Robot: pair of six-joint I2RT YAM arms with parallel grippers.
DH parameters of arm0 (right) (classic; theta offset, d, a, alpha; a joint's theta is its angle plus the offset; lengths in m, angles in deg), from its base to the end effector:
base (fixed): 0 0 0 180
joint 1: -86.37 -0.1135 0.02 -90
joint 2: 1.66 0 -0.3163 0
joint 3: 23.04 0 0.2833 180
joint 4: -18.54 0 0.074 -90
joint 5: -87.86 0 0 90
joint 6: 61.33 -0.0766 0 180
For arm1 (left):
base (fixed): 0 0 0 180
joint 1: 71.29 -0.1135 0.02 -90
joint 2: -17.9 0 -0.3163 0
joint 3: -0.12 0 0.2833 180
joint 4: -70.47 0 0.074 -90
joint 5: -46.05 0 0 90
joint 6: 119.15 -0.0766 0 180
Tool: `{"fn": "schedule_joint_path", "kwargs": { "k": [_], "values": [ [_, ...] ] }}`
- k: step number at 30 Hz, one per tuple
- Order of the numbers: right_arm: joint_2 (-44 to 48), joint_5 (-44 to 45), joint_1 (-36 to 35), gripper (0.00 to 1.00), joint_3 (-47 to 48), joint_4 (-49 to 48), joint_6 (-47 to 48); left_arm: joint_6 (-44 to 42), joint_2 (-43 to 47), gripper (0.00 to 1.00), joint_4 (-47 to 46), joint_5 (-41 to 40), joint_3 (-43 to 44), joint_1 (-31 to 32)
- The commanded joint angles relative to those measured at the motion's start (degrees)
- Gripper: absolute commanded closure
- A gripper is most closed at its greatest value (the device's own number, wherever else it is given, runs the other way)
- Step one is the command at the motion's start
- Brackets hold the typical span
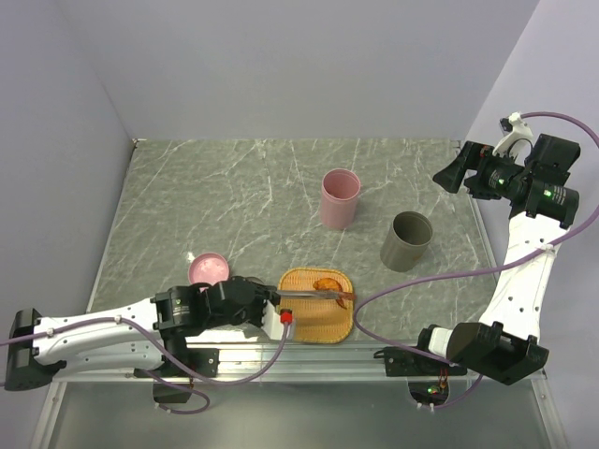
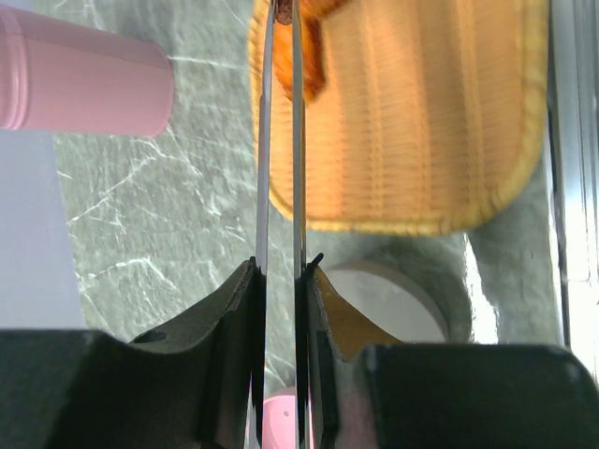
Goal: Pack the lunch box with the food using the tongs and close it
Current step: Pick up the food using the clamp, then place the food into the lunch box
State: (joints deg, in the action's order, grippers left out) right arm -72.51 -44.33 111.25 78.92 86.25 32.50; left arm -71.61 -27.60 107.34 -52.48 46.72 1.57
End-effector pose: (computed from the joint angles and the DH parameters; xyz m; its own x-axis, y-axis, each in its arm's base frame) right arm 0.2609 -0.0643 0.4807 -0.5278 0.1902 -0.8278 -0.2131 0.9137 0.3459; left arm 0.0707 -0.1907 0.2570 0.4869 0.6865 -0.5401 0.7873 -0.0772 0.6117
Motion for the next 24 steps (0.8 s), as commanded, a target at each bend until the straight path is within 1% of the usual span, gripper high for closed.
{"fn": "schedule_joint_path", "kwargs": {
  "k": [1, 4, 7, 9, 10, 12, 17, 18, 19, 21, 24],
  "values": [
    [0.62, -1.22, -0.19, 0.00, 3.08, 0.50, -0.76, 5.62, -3.18, 0.98, -3.64, 2.55, 7.28, -1.31],
    [0.62, -1.22, -0.19, 0.00, 4.74, 0.85, -1.20, 8.43, -6.00, 0.99, -3.99, 4.49, 12.64, -2.63],
    [0.89, -1.14, -0.19, 0.00, 6.33, 0.07, -2.07, 13.34, -12.66, 0.99, -3.64, 6.94, 18.88, -5.26],
    [1.24, -1.31, -0.19, 0.00, 6.86, -0.37, -2.51, 15.29, -15.49, 0.99, -4.07, 7.91, 23.08, -7.29],
    [1.15, -1.49, -0.19, 0.00, 6.86, -0.64, -2.87, 17.04, -18.02, 0.99, -4.51, 8.09, 24.24, -7.73],
    [0.98, -1.57, -0.19, 0.00, 7.21, -0.55, -2.96, 18.37, -20.41, 0.99, -5.13, 8.09, 27.66, -8.61],
    [0.89, -1.31, -0.19, 0.00, 7.30, -1.08, -3.22, 23.38, -29.02, 0.99, -5.23, 11.69, 35.14, -10.98],
    [0.71, -1.31, -0.10, 0.00, 7.65, -1.17, -3.57, 24.17, -30.25, 0.99, -4.96, 12.22, 38.28, -11.33],
    [0.28, -1.40, -0.10, 0.00, 8.17, -0.99, -3.57, 25.57, -32.70, 0.99, -4.87, 12.66, 39.79, -11.51],
    [-0.25, -1.40, -0.10, 0.00, 9.67, -0.82, -3.75, 26.37, -34.91, 0.99, -4.60, 13.90, 43.65, -12.04],
    [-0.87, -0.87, -0.10, 0.00, 11.07, -1.08, -3.75, 28.30, -38.78, 0.99, -4.87, 14.95, 47.53, -12.74]
  ]
}}
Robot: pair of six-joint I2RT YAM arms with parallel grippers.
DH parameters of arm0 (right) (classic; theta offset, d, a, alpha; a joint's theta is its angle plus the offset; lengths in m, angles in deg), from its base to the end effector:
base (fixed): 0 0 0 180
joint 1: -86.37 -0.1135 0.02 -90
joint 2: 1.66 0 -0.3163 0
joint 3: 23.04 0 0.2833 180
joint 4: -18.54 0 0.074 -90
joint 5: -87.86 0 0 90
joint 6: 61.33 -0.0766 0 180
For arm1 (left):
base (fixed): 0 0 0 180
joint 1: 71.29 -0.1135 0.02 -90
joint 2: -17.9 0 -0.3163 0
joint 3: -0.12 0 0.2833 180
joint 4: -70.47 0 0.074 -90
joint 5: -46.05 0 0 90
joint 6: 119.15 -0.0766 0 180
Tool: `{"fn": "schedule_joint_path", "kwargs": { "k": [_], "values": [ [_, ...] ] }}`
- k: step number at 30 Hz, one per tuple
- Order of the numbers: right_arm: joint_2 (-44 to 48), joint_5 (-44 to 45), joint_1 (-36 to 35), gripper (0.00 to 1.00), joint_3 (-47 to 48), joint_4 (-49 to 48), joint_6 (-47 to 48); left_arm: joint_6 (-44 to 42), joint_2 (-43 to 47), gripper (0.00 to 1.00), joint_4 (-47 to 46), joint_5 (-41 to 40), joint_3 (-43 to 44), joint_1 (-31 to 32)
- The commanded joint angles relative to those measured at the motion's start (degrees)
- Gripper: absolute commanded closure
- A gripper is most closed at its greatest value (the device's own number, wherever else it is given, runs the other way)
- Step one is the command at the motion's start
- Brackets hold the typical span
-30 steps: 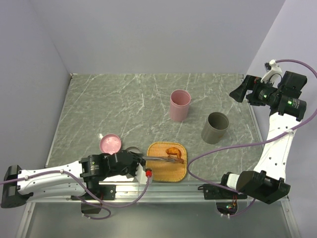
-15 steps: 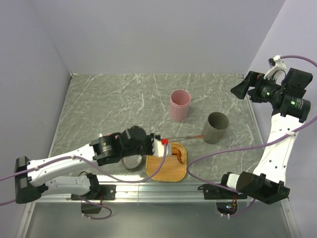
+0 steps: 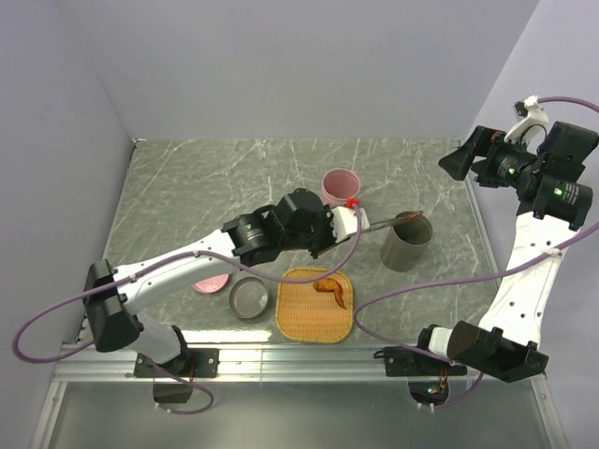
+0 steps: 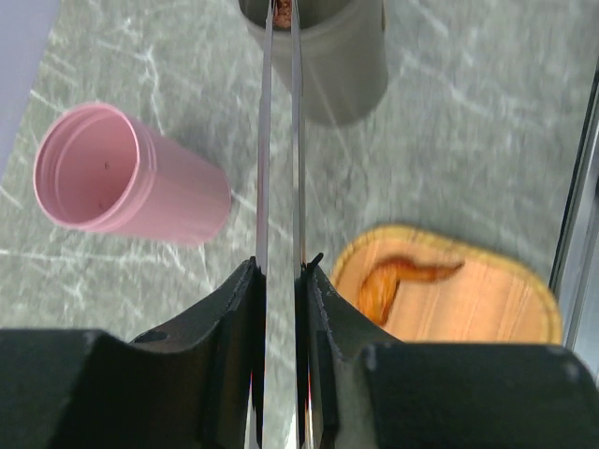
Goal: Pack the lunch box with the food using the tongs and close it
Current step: Place the food into the lunch box
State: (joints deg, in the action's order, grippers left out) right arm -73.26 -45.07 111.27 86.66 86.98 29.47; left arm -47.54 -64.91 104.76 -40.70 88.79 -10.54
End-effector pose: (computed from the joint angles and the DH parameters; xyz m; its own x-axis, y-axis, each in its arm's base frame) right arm 0.2536 -0.0602 0.5227 -0.4550 0.1999 -0.8678 -0.2313 0.9145 0.3320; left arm 0.1890 -0.3464 0.3846 0.0618 0.5343 -0.8430 0.9231 0.2906 0.2518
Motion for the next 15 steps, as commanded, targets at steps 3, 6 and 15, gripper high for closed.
{"fn": "schedule_joint_path", "kwargs": {
  "k": [3, 6, 15],
  "values": [
    [-0.39, -0.30, -0.12, 0.00, 3.95, -2.06, -2.47, 6.61, -4.38, 0.98, -2.64, 4.66, 7.57, -1.16],
    [-0.21, -0.13, -0.12, 0.00, 3.60, -2.42, -2.55, 7.58, -6.40, 0.98, -3.43, 5.19, 8.89, -1.16],
    [-1.01, -0.39, 0.05, 0.00, 4.31, -2.15, -2.47, 7.49, -12.55, 0.98, -3.08, 5.72, 13.11, -1.43]
  ]
}}
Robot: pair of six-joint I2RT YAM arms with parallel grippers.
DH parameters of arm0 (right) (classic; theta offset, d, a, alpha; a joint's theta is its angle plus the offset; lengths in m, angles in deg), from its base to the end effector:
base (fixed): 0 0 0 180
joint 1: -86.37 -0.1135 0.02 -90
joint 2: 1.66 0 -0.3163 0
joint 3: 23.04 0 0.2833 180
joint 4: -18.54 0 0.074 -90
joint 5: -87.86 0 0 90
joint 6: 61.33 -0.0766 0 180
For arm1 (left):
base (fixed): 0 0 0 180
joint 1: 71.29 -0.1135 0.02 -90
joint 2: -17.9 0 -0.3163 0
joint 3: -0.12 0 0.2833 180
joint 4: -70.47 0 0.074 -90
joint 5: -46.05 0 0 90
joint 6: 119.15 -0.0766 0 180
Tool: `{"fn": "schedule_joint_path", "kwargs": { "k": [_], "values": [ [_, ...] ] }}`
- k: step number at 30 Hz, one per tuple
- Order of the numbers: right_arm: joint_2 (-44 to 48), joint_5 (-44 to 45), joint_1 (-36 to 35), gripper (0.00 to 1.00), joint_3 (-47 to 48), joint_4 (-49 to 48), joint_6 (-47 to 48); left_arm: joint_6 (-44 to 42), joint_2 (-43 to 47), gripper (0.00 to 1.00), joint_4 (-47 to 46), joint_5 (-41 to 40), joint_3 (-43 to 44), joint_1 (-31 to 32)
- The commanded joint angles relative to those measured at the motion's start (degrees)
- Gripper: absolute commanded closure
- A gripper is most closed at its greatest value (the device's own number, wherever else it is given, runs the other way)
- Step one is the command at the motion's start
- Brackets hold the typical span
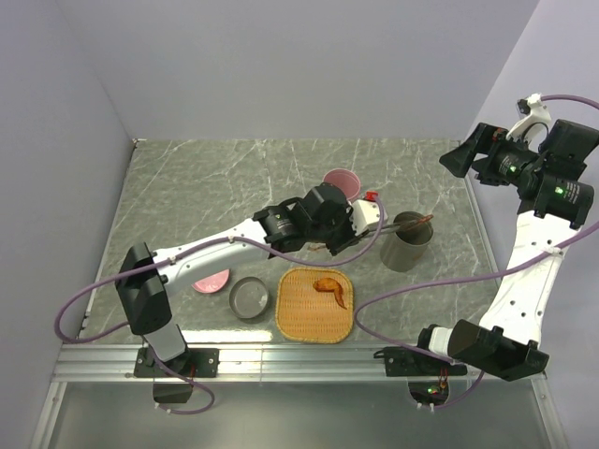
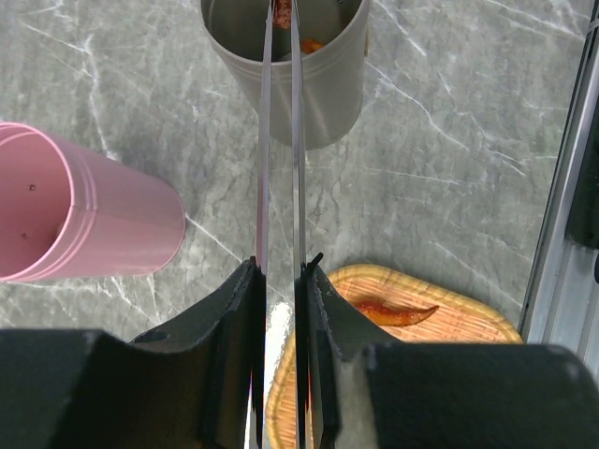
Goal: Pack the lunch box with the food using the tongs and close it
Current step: Place the food into the lunch box
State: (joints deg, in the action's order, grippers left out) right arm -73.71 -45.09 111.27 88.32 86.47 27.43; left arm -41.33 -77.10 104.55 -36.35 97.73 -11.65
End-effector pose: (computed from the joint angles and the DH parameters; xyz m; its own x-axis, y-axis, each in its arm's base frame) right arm 0.2541 -0.0604 0.5316 -0.4394 0.2214 -0.8705 -0.2249 0.9112 0.3453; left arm 0.2230 -0.4007 0.3632 -0.0654 0.5255 -0.8483 0.9474 0.2995 0.1125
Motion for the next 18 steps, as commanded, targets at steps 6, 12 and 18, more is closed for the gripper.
{"fn": "schedule_joint_path", "kwargs": {
  "k": [6, 12, 18],
  "values": [
    [-0.46, -0.54, 0.14, 0.00, 2.47, -1.47, -0.08, 0.94, -1.77, 0.93, -2.33, 1.98, 4.00, -0.31],
    [-0.54, -1.25, 0.14, 0.00, 2.20, -1.30, 0.09, 0.32, -1.06, 0.73, -2.77, 0.84, 3.21, -0.40],
    [-0.46, -0.99, 0.06, 0.00, 2.73, -0.68, 0.36, -0.12, -0.54, 0.59, -2.34, 0.67, 4.09, -0.66]
  ]
}}
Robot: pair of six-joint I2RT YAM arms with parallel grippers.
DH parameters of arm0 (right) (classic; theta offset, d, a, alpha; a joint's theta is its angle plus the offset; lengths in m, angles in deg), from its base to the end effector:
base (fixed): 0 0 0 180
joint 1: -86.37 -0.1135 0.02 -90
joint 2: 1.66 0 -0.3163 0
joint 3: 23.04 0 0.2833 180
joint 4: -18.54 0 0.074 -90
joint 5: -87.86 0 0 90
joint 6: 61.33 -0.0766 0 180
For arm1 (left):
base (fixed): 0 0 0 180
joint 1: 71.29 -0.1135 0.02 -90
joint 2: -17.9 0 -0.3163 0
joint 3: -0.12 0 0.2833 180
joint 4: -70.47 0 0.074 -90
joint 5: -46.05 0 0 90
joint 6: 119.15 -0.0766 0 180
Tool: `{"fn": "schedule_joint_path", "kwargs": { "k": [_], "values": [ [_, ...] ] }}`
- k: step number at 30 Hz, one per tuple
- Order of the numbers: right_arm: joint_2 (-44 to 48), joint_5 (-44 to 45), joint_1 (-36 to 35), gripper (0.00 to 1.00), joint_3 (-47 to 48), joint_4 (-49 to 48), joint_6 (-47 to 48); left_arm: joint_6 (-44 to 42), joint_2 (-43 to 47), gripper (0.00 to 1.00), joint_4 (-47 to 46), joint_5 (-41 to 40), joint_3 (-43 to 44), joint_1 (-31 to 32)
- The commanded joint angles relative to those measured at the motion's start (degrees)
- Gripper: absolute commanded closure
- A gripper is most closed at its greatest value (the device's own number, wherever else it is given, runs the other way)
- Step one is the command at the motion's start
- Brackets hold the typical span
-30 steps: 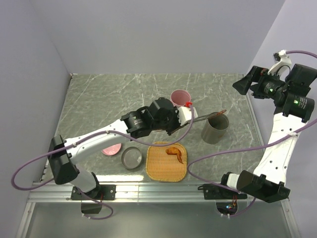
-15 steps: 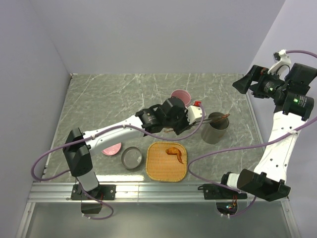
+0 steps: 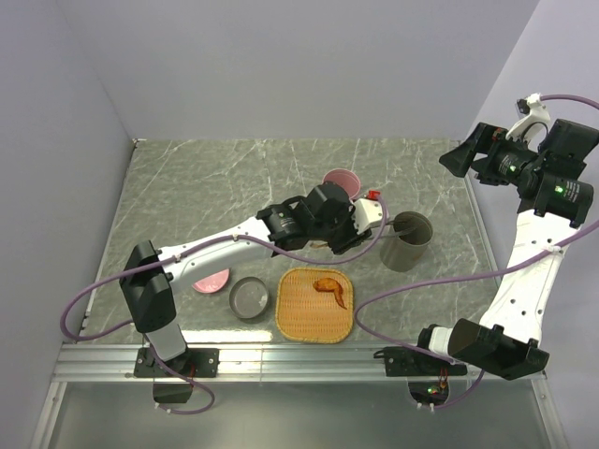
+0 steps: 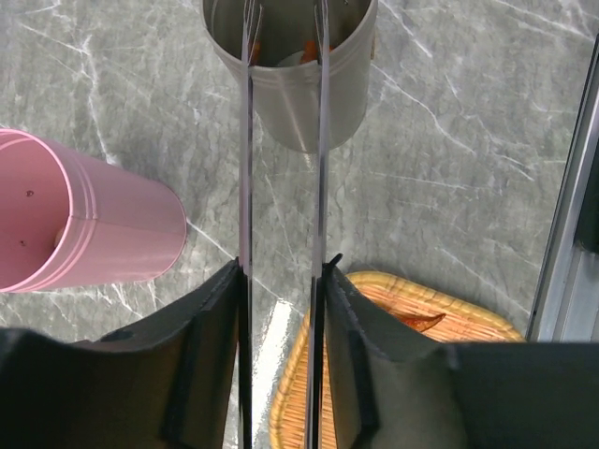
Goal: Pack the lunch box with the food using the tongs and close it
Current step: Place the food into the lunch box
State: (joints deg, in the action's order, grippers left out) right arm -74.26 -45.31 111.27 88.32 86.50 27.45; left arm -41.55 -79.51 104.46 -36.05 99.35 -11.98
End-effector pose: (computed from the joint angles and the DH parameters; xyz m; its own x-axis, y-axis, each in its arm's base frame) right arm 0.2576 -0.0618 0.5293 -0.4474 0.2248 -0.8656 -0.2252 0.9084 0.3523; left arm 0.2312 -0.4102 0.3564 -0.0698 0.5343 -0.8424 0.9483 0.2977 0.1103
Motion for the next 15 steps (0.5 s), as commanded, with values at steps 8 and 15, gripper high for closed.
{"fn": "schedule_joint_path", "kwargs": {
  "k": [8, 15],
  "values": [
    [0.26, -0.50, 0.14, 0.00, 3.08, 0.09, 0.68, -0.25, 7.22, 0.54, 0.56, 0.27, 1.60, -1.12],
    [0.61, -0.59, 0.14, 0.00, 1.85, 0.18, 2.53, -3.14, 21.44, 0.50, 6.80, 3.52, -9.38, -3.41]
  ]
}}
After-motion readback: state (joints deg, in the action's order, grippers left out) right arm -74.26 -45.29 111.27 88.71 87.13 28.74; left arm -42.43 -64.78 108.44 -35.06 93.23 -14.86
